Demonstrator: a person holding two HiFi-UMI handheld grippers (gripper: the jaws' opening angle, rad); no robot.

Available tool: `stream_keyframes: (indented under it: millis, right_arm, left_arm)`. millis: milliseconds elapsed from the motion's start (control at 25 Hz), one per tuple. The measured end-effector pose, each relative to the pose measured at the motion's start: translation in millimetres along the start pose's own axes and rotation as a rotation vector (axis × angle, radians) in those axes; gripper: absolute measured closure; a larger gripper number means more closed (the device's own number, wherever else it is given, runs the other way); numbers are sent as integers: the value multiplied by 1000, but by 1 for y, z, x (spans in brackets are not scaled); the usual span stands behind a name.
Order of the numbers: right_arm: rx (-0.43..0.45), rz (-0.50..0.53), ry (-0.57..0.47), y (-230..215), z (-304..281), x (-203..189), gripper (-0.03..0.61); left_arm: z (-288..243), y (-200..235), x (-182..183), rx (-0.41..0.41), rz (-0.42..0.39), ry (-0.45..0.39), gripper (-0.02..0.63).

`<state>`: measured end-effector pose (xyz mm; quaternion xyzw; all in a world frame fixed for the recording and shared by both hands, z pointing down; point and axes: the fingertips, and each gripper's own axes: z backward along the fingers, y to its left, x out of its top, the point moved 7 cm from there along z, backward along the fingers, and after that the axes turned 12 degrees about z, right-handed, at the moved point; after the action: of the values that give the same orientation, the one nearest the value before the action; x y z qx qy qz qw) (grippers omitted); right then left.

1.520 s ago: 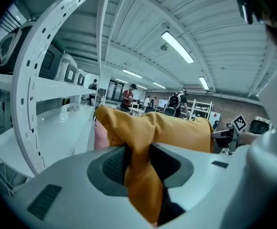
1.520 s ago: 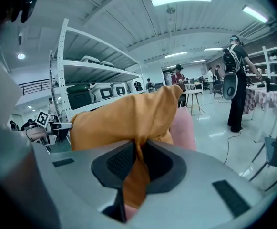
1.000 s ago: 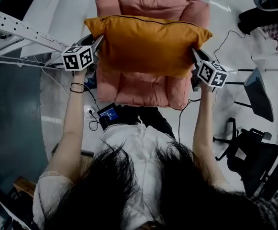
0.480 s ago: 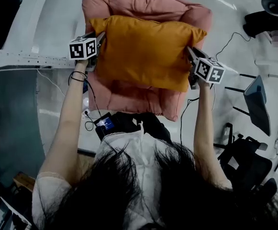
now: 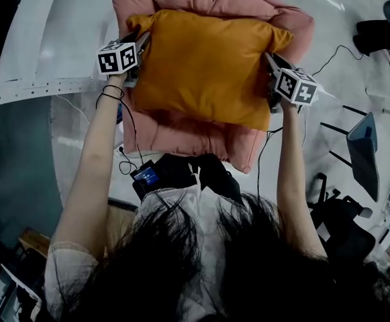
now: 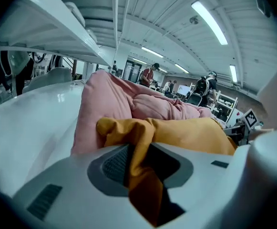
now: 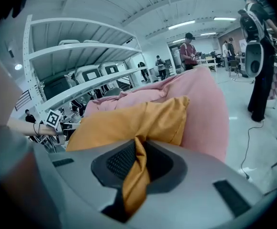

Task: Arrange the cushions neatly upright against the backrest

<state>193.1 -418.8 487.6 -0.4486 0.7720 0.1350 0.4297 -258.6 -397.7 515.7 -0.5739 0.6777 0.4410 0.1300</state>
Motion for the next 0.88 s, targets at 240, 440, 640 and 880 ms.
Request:
stream_keyframes:
  millis: [240, 440, 640, 880]
  right_arm:
    - [-31, 33, 39, -4, -23, -4, 512]
    - [-29, 23, 19, -6, -18, -5, 511]
    - [-44, 20, 7, -6, -11, -7, 511]
    - [-96, 22, -27, 1, 8, -5, 497]
  left_arm:
    - [-14, 12, -3, -101, 93, -64, 459]
    - [-8, 12, -2, -156, 140, -92, 453]
    - [1, 6, 0, -148, 115, -93, 440]
    - [39, -6, 3, -73, -77, -80, 373]
